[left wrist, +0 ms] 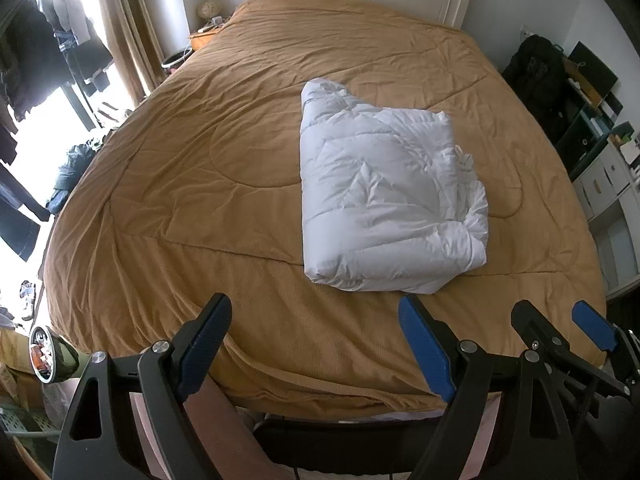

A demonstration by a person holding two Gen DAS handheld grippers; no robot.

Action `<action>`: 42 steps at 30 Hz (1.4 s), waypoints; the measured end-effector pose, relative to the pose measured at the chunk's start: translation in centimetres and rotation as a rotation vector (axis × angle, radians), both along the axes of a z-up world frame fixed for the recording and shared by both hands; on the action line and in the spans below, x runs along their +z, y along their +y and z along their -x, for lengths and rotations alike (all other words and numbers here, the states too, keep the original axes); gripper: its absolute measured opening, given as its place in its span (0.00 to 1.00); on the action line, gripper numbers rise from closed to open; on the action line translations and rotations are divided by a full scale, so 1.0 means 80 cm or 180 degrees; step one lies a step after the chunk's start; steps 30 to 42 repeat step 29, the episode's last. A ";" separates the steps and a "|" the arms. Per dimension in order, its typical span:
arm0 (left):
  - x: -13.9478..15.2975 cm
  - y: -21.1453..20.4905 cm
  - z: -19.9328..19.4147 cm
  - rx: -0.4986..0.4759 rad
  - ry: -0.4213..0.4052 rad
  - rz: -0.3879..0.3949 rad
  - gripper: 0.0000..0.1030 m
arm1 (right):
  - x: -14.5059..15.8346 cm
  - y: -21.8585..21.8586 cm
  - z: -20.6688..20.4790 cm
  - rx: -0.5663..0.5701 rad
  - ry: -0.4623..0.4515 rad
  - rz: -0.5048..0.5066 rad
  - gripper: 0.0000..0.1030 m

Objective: Fold large clothes

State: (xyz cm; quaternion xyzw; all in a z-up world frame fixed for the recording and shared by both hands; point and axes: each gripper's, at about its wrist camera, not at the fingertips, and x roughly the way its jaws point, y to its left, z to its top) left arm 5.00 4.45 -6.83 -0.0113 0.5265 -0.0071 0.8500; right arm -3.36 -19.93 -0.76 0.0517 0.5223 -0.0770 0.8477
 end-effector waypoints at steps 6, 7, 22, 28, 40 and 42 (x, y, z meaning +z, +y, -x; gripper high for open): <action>0.000 -0.001 0.000 -0.0008 0.0012 0.0000 0.83 | 0.000 0.000 0.001 -0.0020 0.0017 -0.0022 0.79; -0.001 -0.001 0.000 -0.0014 0.0013 -0.0001 0.83 | 0.000 -0.001 0.001 -0.0017 0.0017 -0.0018 0.79; -0.005 -0.002 -0.001 -0.0041 0.0043 -0.0007 0.83 | -0.003 -0.003 0.003 -0.0035 0.0029 -0.0005 0.79; -0.006 -0.002 -0.001 -0.0047 0.0046 -0.0012 0.83 | -0.003 -0.003 0.003 -0.0035 0.0030 -0.0006 0.79; -0.005 -0.002 -0.001 -0.0043 0.0048 -0.0010 0.83 | -0.003 -0.003 0.003 -0.0035 0.0029 -0.0006 0.79; -0.005 -0.002 -0.001 -0.0043 0.0048 -0.0010 0.83 | -0.003 -0.003 0.003 -0.0035 0.0029 -0.0006 0.79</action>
